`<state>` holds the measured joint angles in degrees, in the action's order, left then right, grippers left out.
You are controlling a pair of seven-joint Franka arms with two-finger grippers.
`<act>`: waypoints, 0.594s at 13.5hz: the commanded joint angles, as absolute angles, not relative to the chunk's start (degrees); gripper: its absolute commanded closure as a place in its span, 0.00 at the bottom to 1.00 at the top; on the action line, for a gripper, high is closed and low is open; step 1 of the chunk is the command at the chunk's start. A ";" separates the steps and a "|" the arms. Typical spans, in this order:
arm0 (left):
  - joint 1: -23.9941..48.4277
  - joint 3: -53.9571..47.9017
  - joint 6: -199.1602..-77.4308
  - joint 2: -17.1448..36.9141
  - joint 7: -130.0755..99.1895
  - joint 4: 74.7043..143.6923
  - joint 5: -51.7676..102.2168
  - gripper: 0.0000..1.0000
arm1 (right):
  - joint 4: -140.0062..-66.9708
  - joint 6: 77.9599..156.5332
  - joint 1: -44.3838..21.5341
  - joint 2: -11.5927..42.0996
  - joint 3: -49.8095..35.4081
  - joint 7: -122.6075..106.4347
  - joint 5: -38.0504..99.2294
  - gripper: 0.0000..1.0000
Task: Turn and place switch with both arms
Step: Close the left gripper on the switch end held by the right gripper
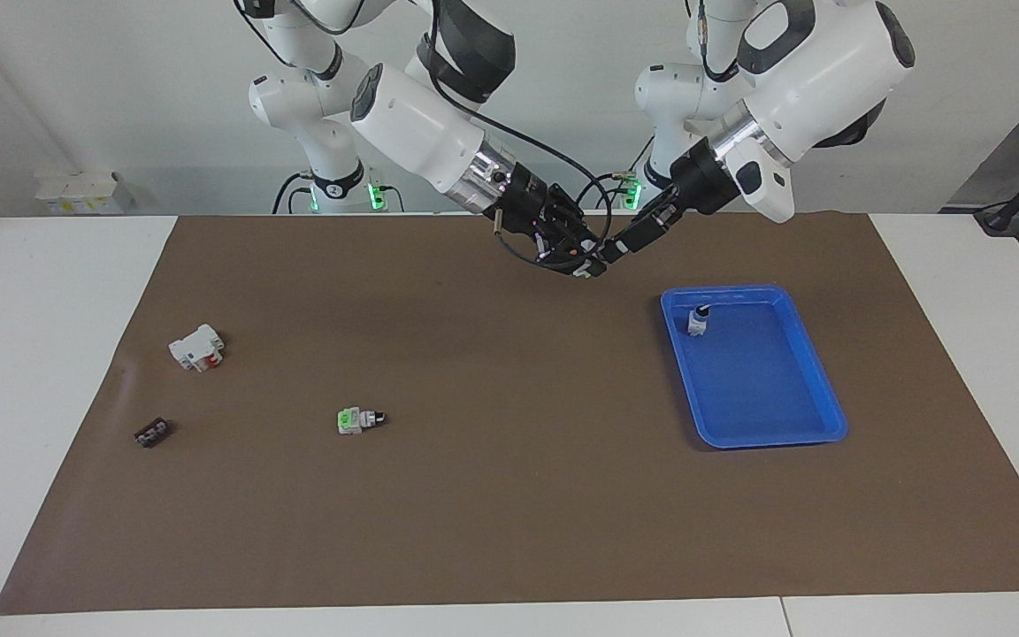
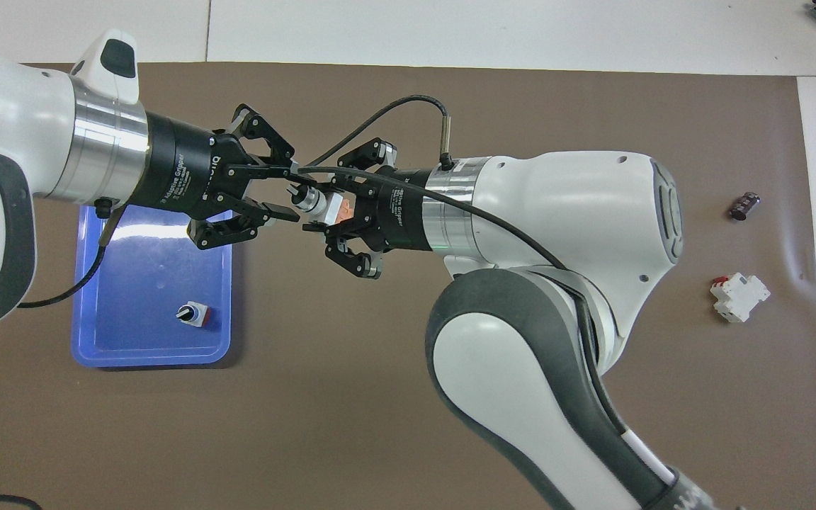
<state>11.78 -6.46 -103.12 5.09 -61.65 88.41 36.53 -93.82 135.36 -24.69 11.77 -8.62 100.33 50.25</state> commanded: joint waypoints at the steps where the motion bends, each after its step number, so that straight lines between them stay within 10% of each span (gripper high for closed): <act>1: 12.22 -6.77 -99.24 6.76 -62.23 84.74 35.16 0.68 | -93.25 135.44 -24.70 11.60 -8.61 101.51 50.63 1.00; 8: 11.78 -6.59 -96.77 7.03 -62.23 83.06 33.22 0.67 | -93.25 135.18 -24.61 11.51 -8.61 101.60 50.63 1.00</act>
<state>11.75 -6.87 -99.31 6.42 -61.65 85.09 34.72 -93.77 135.15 -24.96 11.59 -8.64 100.35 50.28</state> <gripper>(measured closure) 0.674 0.573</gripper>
